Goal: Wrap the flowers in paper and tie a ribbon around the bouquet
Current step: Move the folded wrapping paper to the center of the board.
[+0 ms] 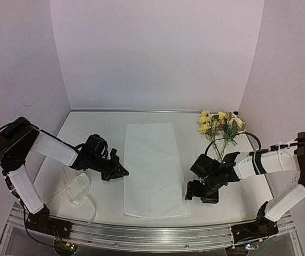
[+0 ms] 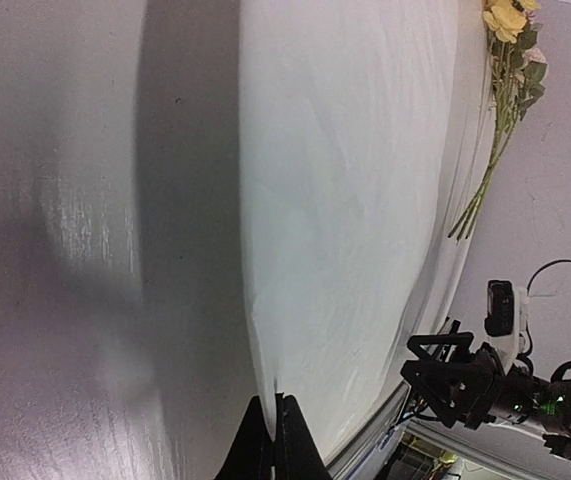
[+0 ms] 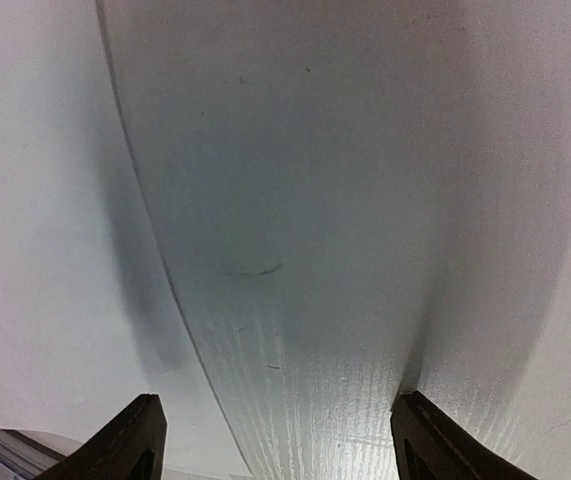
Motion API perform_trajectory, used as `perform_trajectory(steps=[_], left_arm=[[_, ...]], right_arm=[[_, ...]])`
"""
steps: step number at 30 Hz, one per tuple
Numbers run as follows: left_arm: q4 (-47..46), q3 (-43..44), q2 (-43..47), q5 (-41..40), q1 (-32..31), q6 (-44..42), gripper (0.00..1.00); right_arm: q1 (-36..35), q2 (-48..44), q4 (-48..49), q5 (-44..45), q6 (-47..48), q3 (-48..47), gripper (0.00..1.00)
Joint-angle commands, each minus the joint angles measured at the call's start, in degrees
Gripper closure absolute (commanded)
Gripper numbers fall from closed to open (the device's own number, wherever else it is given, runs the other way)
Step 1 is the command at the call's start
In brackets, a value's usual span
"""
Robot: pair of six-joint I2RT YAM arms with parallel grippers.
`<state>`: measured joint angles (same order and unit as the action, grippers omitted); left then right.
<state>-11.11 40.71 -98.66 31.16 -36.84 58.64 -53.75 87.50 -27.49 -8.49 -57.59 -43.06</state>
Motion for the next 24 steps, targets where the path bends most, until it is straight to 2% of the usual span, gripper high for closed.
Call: perform_trajectory(steps=[1, 7, 11, 19, 22, 24], left_arm=[[-4.7, 2.8, -3.4, -1.7, -1.7, 2.5, 1.00], [-6.9, 2.9, -5.5, -2.0, -2.4, 4.0, 1.00], [-7.7, 3.3, -6.5, -2.1, -2.9, 4.2, 1.00], [-8.9, 3.3, -8.1, -2.3, -3.4, 4.4, 1.00], [-8.8, 3.3, -8.4, -2.3, -3.4, 4.1, 1.00], [-8.5, 3.2, -8.3, -2.6, -3.4, 3.8, 1.00]], right_arm=[[-1.2, 0.9, 5.5, -0.5, -5.2, 1.1, 0.23], [-1.5, 4.2, 12.4, -2.9, -10.0, 1.9, 0.32], [-1.6, 5.1, 13.4, -3.4, -10.7, 1.2, 0.40], [-1.5, 4.0, 12.6, -2.5, -9.7, -0.3, 0.62], [-1.5, 3.8, 10.9, -2.3, -9.0, -1.4, 0.75], [-1.5, 3.1, 9.4, -1.7, -8.7, -1.7, 0.78]])
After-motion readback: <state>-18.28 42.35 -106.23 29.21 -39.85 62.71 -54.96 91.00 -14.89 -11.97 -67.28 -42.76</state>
